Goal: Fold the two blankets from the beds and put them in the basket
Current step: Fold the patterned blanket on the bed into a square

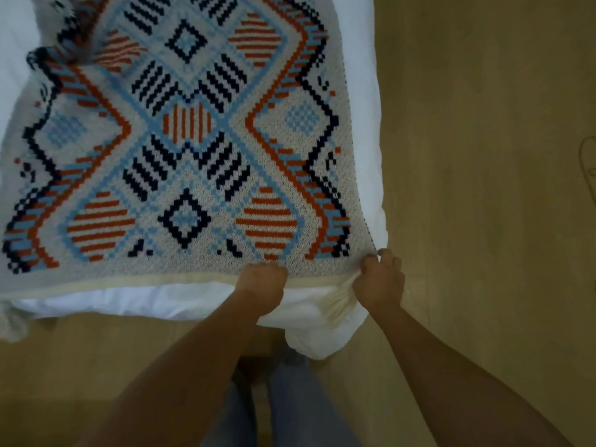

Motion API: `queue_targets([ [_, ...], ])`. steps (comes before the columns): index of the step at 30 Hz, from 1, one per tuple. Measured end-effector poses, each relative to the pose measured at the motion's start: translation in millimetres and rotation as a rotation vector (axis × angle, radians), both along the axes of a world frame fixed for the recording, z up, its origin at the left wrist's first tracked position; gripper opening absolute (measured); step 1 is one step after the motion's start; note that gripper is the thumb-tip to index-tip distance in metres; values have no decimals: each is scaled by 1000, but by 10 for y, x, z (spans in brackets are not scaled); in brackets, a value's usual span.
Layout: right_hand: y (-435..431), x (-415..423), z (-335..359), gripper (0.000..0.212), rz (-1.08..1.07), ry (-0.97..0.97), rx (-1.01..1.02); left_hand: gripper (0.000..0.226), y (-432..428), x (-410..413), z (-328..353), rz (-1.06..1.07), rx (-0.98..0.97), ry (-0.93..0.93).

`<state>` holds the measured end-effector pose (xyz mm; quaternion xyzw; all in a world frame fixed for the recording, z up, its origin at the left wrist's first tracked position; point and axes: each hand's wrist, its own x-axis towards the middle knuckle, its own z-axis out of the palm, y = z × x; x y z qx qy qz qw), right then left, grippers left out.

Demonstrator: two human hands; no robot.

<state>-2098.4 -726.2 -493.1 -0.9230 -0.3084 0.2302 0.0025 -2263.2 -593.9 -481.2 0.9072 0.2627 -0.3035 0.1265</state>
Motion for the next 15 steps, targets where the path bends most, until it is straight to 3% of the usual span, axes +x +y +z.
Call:
queue_targets([
  [3,226,-21,56,25,-138,50,107,20,162,109,63,3,45,-41],
  [6,283,-77,65,34,-277,170,-42,20,262,181,95,-12,49,-79],
  [10,65,-134,24,22,-281,187,-314,19,276,124,71,-52,69,-142],
  [15,-52,-242,188,21,-363,215,-287,21,329,18,110,-166,64,-116],
])
